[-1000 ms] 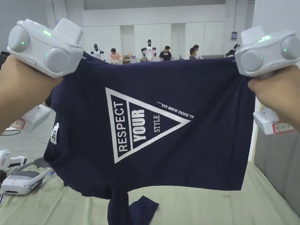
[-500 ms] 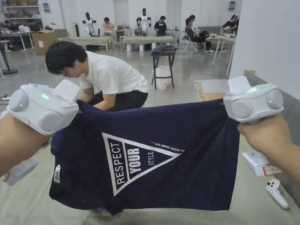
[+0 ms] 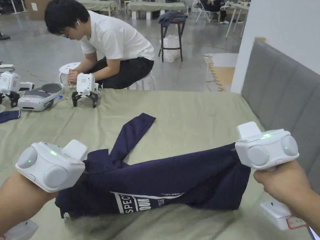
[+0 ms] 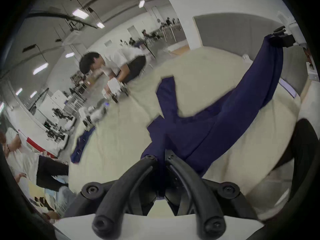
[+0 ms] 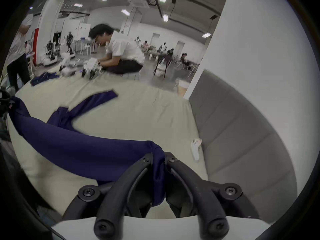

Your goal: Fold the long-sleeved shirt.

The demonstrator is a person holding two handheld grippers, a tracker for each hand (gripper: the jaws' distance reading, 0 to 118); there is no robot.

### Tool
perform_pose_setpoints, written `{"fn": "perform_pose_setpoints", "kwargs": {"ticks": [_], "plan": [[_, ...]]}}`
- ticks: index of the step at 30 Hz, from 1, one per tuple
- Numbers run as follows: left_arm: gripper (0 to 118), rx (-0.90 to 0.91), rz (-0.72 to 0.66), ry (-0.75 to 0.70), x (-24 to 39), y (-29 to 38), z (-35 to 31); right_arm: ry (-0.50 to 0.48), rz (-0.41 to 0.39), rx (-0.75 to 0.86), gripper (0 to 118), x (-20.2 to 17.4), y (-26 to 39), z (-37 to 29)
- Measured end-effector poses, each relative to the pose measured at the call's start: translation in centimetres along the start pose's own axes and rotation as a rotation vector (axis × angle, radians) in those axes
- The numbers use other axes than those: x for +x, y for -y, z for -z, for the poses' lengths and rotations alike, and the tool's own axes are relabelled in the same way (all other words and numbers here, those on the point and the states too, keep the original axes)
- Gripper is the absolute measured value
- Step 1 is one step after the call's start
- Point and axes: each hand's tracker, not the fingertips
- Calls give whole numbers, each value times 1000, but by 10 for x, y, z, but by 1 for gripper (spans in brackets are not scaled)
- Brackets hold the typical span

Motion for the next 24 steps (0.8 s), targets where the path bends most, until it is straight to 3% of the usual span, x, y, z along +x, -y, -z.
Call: {"fn": "perform_pose_setpoints", "kwargs": {"ticks": [11, 22, 24], "plan": [[9, -292, 44, 209, 72, 97, 32, -174, -116, -387, 10, -38, 133, 23], [9, -353, 82, 264, 92, 126, 38, -297, -159, -527, 10, -56, 168, 38], [22, -353, 63, 258, 86, 120, 33, -303, -145, -534, 17, -52, 165, 40]]}}
